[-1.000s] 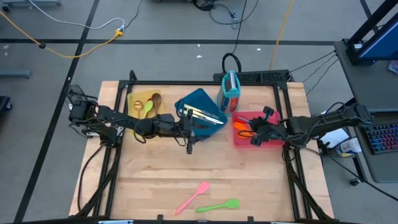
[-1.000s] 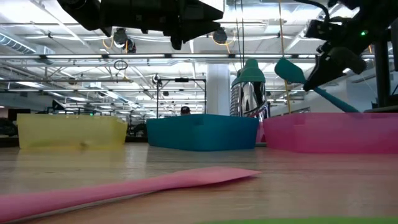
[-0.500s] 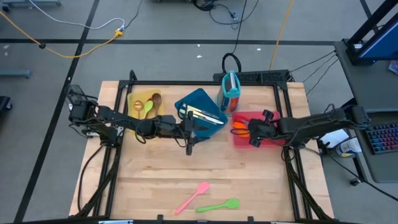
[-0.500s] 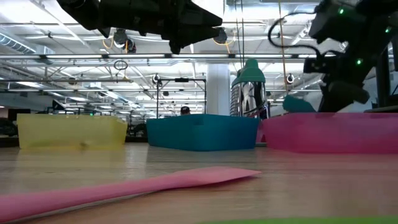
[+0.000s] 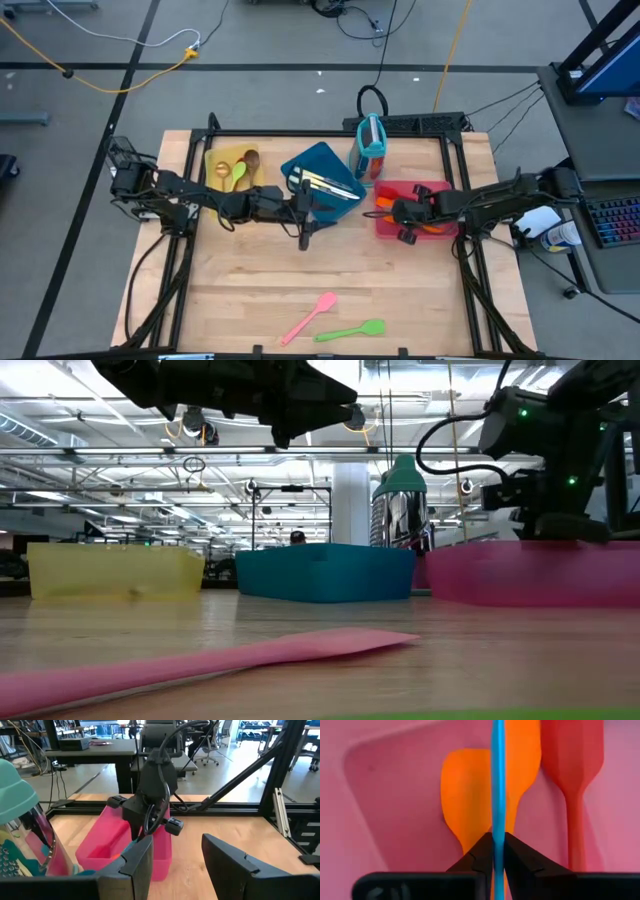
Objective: Pick & Place Kitchen Items
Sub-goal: Put the blue spatula into the pink bin
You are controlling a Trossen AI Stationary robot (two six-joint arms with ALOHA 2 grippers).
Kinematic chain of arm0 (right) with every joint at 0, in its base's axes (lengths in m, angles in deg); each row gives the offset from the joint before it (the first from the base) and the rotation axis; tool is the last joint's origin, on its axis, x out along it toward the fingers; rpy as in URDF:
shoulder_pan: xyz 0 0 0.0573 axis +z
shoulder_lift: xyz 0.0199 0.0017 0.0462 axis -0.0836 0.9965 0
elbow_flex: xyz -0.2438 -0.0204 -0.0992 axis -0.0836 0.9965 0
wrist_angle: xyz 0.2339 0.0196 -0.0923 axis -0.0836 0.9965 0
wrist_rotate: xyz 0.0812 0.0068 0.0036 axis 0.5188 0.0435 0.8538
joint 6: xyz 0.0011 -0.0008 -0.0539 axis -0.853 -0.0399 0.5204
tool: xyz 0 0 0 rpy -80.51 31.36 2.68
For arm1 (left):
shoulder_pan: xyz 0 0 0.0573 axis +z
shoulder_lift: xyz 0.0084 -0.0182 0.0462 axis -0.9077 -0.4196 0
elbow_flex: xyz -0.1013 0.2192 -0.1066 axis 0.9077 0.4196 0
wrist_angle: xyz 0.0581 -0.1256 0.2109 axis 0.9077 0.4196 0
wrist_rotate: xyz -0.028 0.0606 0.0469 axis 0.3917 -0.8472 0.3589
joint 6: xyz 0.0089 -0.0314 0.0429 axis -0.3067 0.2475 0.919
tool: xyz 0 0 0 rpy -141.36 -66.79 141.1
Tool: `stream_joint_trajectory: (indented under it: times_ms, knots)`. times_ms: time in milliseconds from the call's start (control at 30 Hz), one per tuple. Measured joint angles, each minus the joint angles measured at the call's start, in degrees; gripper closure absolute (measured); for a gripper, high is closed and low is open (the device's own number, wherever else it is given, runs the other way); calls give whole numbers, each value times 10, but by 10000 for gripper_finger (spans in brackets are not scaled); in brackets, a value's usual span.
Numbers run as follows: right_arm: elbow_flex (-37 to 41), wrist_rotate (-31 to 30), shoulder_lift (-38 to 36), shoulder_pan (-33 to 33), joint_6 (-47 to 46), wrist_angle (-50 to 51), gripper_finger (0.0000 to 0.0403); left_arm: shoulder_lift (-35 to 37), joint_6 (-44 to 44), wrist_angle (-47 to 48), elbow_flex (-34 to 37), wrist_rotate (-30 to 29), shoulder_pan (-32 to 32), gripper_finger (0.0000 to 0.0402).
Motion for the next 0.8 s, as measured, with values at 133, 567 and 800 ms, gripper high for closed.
stream_joint_trajectory:
  times_ms: [133, 567, 800]
  knots:
    - [0, 0, 10, 0, 7, -21, 334, 0, -1, 9, 0, 0, -4, 227]
    - [-3, -1, 6, 0, 17, -35, 265, 0, -30, 56, 0, 0, -30, 227]
    - [-35, -1, -30, 0, 34, -38, 267, 0, -68, 87, 0, 1, -50, 227]
